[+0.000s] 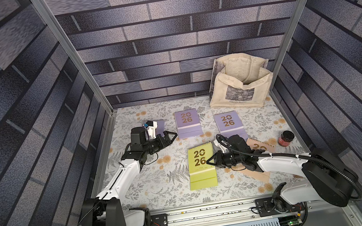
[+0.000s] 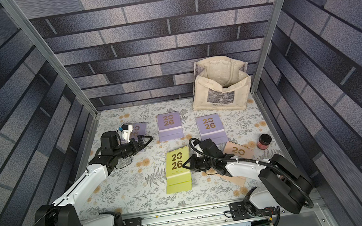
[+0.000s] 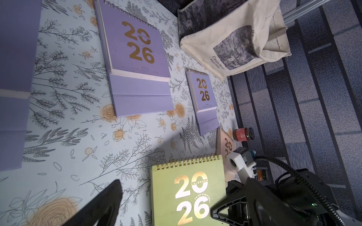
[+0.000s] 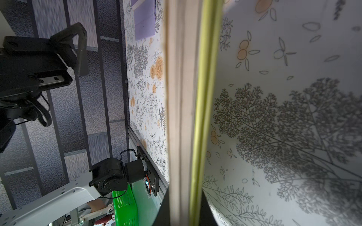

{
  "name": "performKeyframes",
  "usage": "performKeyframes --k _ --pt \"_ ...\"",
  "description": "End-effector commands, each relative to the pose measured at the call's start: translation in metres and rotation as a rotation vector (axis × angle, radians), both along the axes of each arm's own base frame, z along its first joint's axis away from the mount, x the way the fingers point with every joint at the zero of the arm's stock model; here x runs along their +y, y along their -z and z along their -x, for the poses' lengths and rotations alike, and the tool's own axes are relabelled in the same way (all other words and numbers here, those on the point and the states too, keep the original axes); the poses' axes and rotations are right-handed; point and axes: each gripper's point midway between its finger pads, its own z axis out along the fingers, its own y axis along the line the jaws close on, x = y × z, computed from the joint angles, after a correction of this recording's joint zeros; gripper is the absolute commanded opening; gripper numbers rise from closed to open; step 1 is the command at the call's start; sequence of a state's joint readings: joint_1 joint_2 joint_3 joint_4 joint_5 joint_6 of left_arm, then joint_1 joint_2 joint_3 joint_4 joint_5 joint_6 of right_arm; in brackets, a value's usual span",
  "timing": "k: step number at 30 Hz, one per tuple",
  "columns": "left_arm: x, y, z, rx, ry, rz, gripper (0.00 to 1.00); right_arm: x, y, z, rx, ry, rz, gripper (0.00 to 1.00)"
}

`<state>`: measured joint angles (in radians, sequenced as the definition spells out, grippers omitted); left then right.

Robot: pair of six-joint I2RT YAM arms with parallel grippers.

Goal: Stack the calendars
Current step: Place the calendar at the center of the board.

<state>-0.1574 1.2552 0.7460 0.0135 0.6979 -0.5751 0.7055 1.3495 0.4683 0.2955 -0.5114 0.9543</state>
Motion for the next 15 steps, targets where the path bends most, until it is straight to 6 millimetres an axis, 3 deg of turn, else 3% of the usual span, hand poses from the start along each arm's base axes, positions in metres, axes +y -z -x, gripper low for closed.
performKeyframes --k 1,15 --pt "-0.003 -0.004 0.004 -0.035 0.018 -0.008 1.00 0.003 -0.004 -0.005 -0.038 0.035 -0.009 0.00" --pt "-0.006 -0.003 0.006 -0.037 0.034 -0.007 1.00 -0.011 0.042 0.008 0.026 0.056 0.109 0.00"
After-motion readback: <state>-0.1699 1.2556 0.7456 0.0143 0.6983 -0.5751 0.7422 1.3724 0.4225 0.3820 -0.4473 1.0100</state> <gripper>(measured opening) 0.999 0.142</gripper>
